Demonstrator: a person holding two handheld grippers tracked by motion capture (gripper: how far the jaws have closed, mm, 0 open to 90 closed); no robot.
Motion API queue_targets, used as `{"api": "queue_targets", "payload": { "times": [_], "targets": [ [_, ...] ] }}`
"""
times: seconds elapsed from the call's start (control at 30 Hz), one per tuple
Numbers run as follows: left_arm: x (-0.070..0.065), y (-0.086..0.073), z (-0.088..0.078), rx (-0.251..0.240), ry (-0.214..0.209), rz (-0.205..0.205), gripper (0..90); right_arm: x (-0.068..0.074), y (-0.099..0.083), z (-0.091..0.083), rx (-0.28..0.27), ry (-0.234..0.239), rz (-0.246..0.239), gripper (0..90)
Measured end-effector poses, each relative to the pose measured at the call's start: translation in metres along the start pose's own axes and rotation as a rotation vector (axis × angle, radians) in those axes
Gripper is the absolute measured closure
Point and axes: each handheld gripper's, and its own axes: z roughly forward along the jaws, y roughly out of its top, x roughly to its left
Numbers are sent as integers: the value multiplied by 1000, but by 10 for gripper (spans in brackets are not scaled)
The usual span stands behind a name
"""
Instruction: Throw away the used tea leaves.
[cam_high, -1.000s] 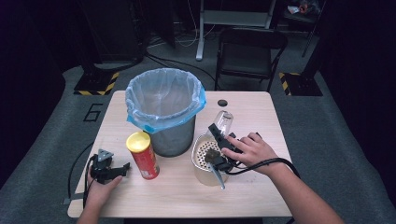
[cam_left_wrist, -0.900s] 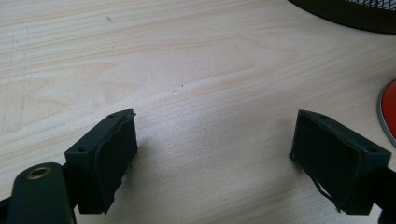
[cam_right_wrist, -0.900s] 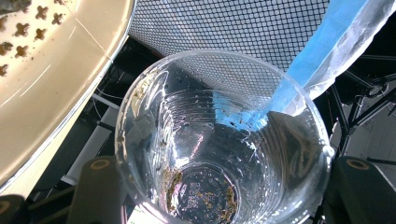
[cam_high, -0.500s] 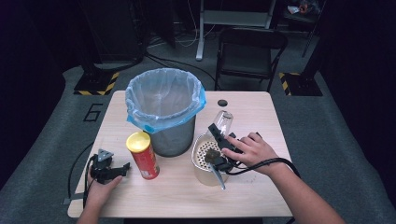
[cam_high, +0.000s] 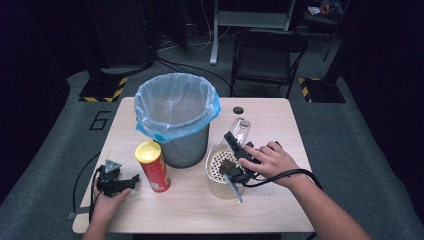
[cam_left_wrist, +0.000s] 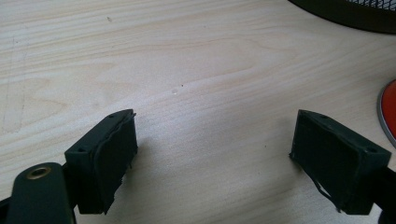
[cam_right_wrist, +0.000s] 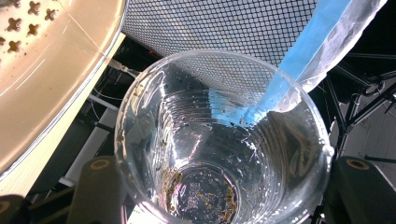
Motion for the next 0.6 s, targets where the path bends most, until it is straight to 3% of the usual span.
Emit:
{"api": "queue_targets", "payload": {
  "times": [0.1, 0.13, 0.17, 0.43, 0.6],
  "targets": [
    [0, 0, 0, 0, 0, 0, 140, 2, 0, -1, -1, 21, 12, 375],
    [0, 0, 0, 0, 0, 0, 140, 2, 0, -1, -1, 2, 17, 375],
    [0, 0, 0, 0, 0, -1, 141, 1, 0, 0, 7, -54, 26, 374],
    [0, 0, 0, 0, 0, 0, 140, 2, 2, -1, 9, -73, 64, 373],
    [0, 0, 0, 0, -1, 0, 141, 2, 1, -2, 9, -91, 181, 372]
  ]
}}
